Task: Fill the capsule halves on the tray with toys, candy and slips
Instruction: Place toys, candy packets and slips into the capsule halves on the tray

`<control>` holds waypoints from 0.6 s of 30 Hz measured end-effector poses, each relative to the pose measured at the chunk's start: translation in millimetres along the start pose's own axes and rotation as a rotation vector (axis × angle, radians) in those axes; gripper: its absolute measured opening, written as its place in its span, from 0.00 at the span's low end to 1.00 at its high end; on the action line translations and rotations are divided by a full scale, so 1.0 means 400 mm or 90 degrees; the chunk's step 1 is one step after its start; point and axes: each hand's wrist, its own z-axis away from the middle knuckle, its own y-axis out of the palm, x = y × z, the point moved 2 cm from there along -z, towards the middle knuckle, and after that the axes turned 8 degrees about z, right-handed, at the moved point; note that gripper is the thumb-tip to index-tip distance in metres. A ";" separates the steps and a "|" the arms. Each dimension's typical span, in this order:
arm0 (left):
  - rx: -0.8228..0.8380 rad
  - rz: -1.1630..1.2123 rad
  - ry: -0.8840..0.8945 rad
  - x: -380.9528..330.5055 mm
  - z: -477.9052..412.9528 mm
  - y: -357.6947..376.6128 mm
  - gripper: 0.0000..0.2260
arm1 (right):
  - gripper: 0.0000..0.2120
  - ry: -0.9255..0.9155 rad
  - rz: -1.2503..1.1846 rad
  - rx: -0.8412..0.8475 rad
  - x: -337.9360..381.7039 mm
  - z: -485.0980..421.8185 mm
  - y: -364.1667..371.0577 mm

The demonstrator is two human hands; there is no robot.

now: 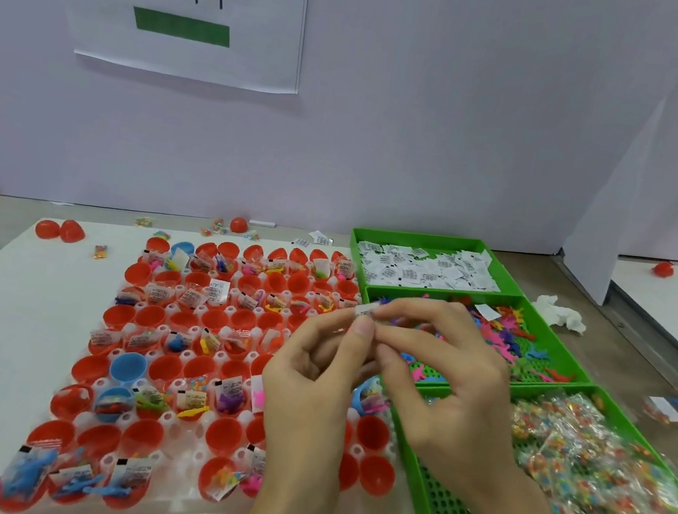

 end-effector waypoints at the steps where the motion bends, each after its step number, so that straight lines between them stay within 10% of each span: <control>1: -0.007 0.011 -0.003 0.000 -0.003 -0.004 0.08 | 0.10 0.019 -0.039 0.013 0.000 -0.001 -0.002; 8: -0.052 0.002 0.001 0.000 -0.019 -0.029 0.07 | 0.14 0.249 -0.050 -0.010 -0.121 -0.042 -0.082; 14: -0.039 -0.039 0.025 0.009 -0.017 -0.028 0.07 | 0.02 0.400 0.181 0.281 -0.221 -0.012 -0.064; 18: -0.035 -0.056 0.031 0.012 -0.015 -0.028 0.07 | 0.13 0.404 0.287 0.385 -0.215 0.008 -0.032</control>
